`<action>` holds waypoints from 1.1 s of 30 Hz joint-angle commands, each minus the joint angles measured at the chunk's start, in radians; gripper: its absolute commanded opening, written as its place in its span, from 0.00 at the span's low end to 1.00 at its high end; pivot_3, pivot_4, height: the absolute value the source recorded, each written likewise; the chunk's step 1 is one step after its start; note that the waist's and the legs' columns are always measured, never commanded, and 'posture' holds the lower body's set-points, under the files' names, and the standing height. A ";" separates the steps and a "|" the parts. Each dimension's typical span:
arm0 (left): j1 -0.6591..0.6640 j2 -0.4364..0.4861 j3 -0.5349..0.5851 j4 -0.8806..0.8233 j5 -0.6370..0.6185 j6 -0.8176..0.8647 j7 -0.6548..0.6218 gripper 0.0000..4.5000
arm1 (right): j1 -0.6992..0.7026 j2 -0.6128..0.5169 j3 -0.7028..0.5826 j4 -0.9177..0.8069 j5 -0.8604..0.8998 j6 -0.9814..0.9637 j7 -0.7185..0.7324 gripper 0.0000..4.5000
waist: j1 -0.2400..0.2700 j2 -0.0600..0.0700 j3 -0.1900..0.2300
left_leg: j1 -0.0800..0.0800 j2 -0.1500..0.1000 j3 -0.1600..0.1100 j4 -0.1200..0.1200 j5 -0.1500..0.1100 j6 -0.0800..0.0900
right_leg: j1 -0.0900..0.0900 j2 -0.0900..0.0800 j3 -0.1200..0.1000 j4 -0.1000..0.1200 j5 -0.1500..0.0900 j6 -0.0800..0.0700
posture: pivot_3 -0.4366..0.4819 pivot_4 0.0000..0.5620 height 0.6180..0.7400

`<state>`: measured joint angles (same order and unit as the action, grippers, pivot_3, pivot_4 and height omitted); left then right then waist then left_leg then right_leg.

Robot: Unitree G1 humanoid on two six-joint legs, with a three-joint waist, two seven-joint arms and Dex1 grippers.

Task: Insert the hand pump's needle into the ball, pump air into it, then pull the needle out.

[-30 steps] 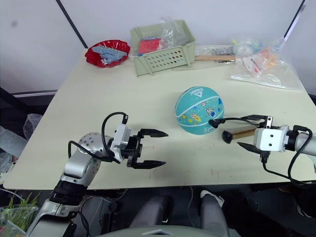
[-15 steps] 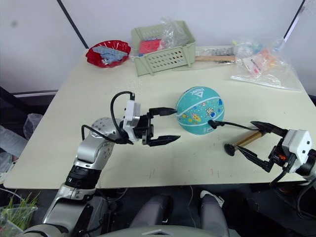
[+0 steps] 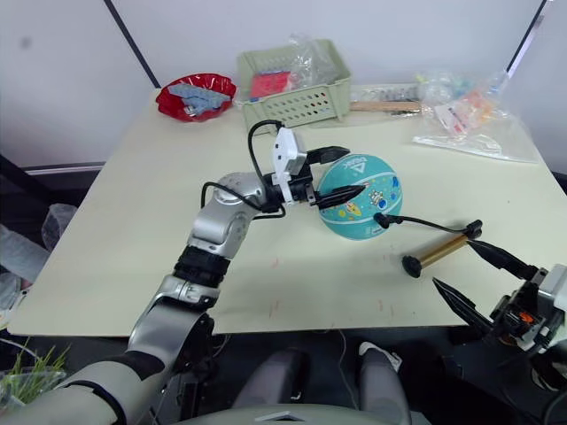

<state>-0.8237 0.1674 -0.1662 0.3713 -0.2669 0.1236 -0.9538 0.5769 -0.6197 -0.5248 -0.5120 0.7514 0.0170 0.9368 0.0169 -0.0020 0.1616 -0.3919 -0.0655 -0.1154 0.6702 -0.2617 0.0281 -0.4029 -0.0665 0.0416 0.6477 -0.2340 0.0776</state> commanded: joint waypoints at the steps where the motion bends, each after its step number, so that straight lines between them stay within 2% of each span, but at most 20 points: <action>1: -0.075 -0.038 0.004 0.087 0.039 -0.049 0.050 1.00 | 0.044 0.020 -0.046 -0.032 -0.012 -0.028 0.028 0.99 | 0.000 -0.001 0.000 | -0.001 0.000 0.000 0.000 0.000 0.000 | 0.000 0.000 0.000 0.000 0.000 0.000 | 0.48 0.27 1.00; 9: -0.114 -0.077 -0.011 0.248 0.109 -0.090 0.079 1.00 | 0.032 0.040 -0.018 -0.043 -0.053 -0.023 0.021 0.99 | -0.007 -0.001 0.001 | -0.001 0.000 0.001 -0.001 0.000 0.000 | -0.001 0.000 0.001 -0.001 0.000 0.000 | 0.48 0.27 1.00; 12: -0.123 -0.094 -0.021 0.341 0.150 -0.097 0.105 1.00 | -0.015 0.027 0.031 -0.059 -0.119 0.016 -0.044 0.99 | -0.004 -0.002 0.001 | 0.000 0.000 0.001 0.000 0.000 0.000 | 0.000 0.000 0.001 -0.001 0.000 0.001 | 0.48 0.27 1.00; 17: -0.117 -0.106 -0.041 0.395 0.195 -0.114 0.105 1.00 | -0.096 -0.015 0.126 -0.060 -0.283 0.050 -0.111 0.99 | 0.000 -0.003 0.000 | 0.001 0.000 0.001 0.001 0.000 0.000 | 0.001 0.000 0.001 0.000 0.001 0.002 | 0.48 0.27 1.00; 23: -0.116 -0.112 -0.043 0.423 0.212 -0.108 0.119 1.00 | -0.285 -0.043 0.232 -0.108 -0.365 0.201 -0.251 0.99 | -0.002 -0.004 0.000 | 0.009 0.000 0.001 0.001 0.000 0.000 | 0.011 -0.001 0.001 -0.001 -0.001 0.005 | 0.48 0.27 1.00; 28: -0.116 -0.114 -0.042 0.427 0.213 -0.110 0.122 1.00 | -0.344 -0.043 0.279 -0.126 -0.410 0.251 -0.287 0.99 | 0.000 -0.005 -0.001 | 0.010 0.000 -0.002 0.001 0.000 0.000 | 0.012 -0.001 -0.001 -0.001 -0.001 0.004 | 0.48 0.27 1.00; 33: -0.109 -0.121 -0.045 0.428 0.214 -0.103 0.126 1.00 | -0.518 -0.093 0.409 -0.092 -0.588 0.261 -0.327 0.99 | -0.005 -0.005 -0.001 | 0.011 -0.001 0.000 0.001 0.000 0.000 | 0.013 -0.001 0.000 -0.002 0.000 0.006 | 0.48 0.27 1.00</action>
<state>-0.9585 0.0551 -0.1841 0.7547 -0.0882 -0.0080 -0.8313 0.1066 -0.6930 -0.1469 -0.5905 0.2234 0.2779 0.6320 0.0115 -0.0071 0.1609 -0.3801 -0.0665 -0.1152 0.6710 -0.2614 0.0283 -0.3897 -0.0676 0.0412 0.6456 -0.2347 0.0841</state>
